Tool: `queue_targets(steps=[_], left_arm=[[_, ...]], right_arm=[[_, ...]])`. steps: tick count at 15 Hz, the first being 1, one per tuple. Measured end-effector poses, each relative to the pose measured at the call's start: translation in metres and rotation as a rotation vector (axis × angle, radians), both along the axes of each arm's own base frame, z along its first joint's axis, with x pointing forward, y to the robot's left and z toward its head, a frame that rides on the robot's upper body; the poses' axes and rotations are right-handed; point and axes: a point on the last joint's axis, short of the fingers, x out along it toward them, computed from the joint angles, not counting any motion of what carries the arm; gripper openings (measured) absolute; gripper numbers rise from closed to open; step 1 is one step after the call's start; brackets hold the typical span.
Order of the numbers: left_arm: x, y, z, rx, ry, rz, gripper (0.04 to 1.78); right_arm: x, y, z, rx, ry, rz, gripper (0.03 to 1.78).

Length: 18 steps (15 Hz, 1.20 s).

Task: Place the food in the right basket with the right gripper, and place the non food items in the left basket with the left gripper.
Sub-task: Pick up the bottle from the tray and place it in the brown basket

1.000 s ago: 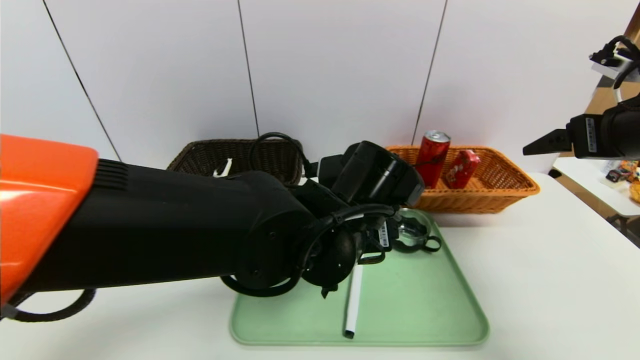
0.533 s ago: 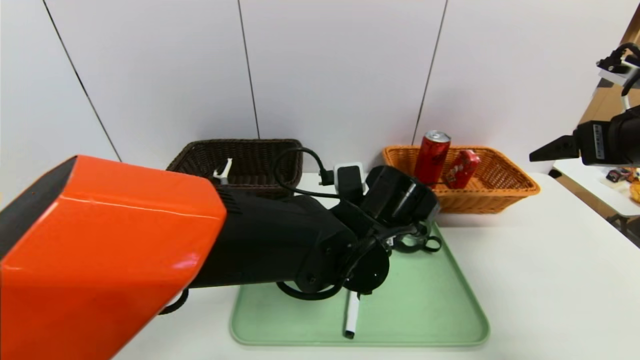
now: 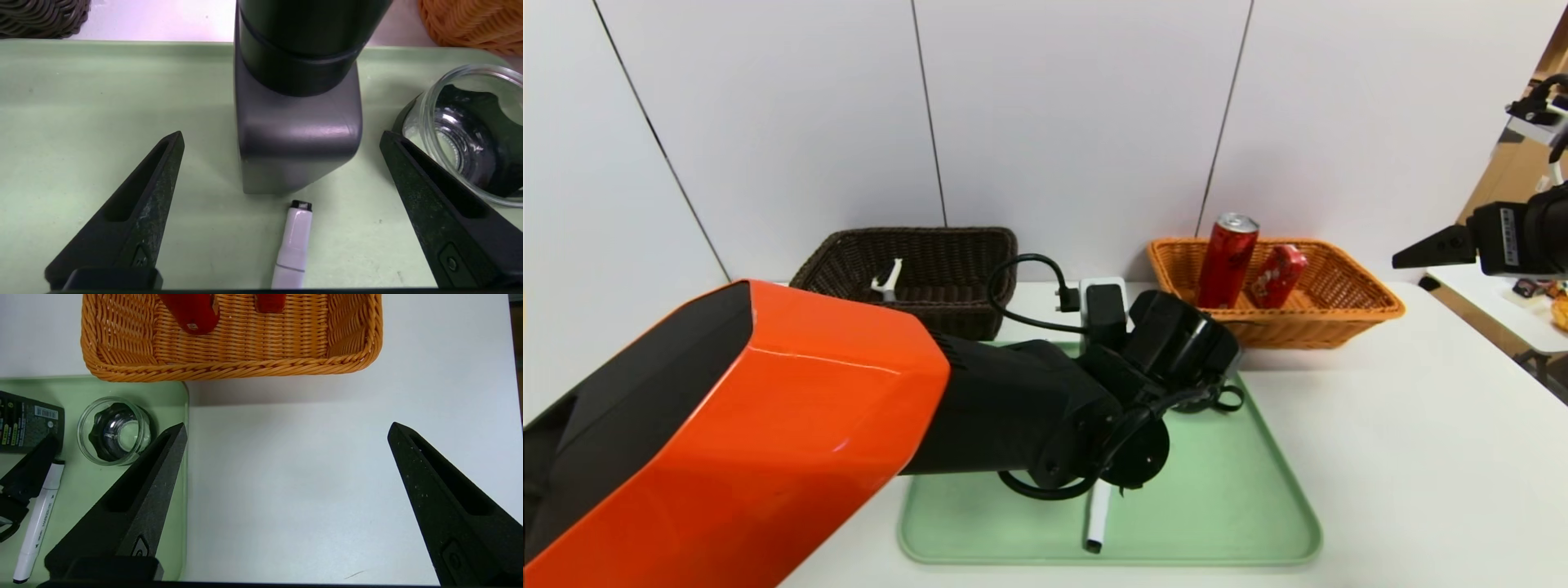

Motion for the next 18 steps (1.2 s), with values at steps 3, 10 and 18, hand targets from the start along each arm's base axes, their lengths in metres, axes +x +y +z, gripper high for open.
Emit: queue_targets(steps=[3, 10, 18], left_arm=[[0.002, -0.003, -0.002, 0.008, -0.016, 0.004, 1.69], [0.008, -0.005, -0.007, 0.03, -0.022, 0.012, 1.69], [0.021, -0.003, -0.012, 0.048, -0.022, 0.029, 1.42]], right_arm=[[-0.001, -0.002, -0.001, 0.007, 0.002, -0.001, 1.69], [-0.001, -0.003, -0.003, 0.012, 0.011, 0.002, 1.69], [0.001, -0.004, -0.004, 0.01, 0.016, -0.001, 1.69]])
